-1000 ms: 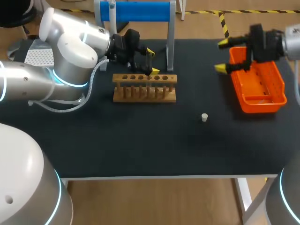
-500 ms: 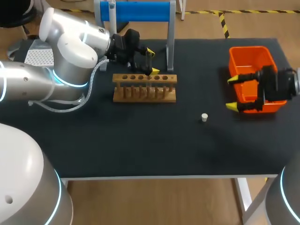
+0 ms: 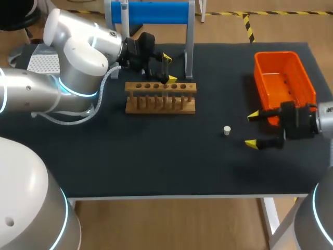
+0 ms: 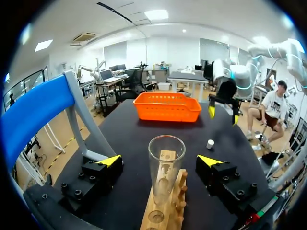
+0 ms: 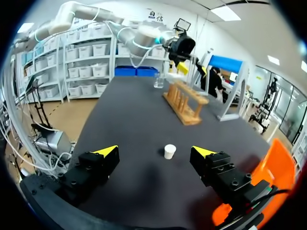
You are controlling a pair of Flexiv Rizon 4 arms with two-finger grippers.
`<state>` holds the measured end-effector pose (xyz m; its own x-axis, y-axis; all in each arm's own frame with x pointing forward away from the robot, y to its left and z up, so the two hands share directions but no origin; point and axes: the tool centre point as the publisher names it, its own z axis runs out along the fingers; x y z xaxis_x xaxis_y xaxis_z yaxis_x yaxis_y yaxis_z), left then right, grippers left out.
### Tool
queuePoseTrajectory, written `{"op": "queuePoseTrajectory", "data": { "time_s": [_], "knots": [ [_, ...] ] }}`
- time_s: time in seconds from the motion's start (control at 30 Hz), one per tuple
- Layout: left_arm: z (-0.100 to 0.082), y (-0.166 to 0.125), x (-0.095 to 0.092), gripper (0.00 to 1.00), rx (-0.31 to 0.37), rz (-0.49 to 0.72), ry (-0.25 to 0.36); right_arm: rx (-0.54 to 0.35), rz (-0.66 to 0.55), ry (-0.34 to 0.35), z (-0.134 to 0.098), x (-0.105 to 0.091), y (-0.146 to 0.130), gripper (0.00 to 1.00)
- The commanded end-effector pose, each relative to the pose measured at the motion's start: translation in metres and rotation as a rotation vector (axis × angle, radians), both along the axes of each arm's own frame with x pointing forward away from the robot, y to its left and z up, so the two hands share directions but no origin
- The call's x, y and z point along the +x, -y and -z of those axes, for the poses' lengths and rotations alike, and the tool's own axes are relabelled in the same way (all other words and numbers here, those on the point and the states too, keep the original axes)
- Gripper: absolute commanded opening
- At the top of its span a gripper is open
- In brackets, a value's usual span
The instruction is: Invert the test tube, pick up the pipette, mount the tip to pipette, aspirate from beaker and dispense into the tube, eject the tip, return the pipette, and cap with the stopper.
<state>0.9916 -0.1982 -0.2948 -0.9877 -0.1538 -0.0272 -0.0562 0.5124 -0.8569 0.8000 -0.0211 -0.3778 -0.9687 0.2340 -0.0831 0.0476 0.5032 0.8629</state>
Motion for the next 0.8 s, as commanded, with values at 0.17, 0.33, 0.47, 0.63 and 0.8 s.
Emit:
{"op": "queuePoseTrajectory", "data": {
  "time_s": [0.17,0.33,0.47,0.63,0.8],
  "knots": [
    [0.000,0.000,0.001,1.00,0.000,0.001,-0.001,-0.014,-0.002,-0.045,0.016,0.010,-0.014,1.00],
    [0.000,0.000,0.001,1.00,0.000,0.001,-0.001,-0.018,0.003,-0.067,0.021,0.013,-0.022,1.00],
    [0.000,0.000,0.001,1.00,0.000,0.001,-0.001,-0.024,-0.001,-0.074,0.024,0.014,-0.030,1.00],
    [0.000,0.000,0.001,1.00,0.000,0.001,-0.001,-0.037,0.013,-0.079,0.031,0.017,-0.040,1.00],
    [0.000,0.000,0.001,1.00,0.000,0.001,-0.001,-0.054,0.032,-0.085,0.038,0.021,-0.046,1.00]
  ]
}}
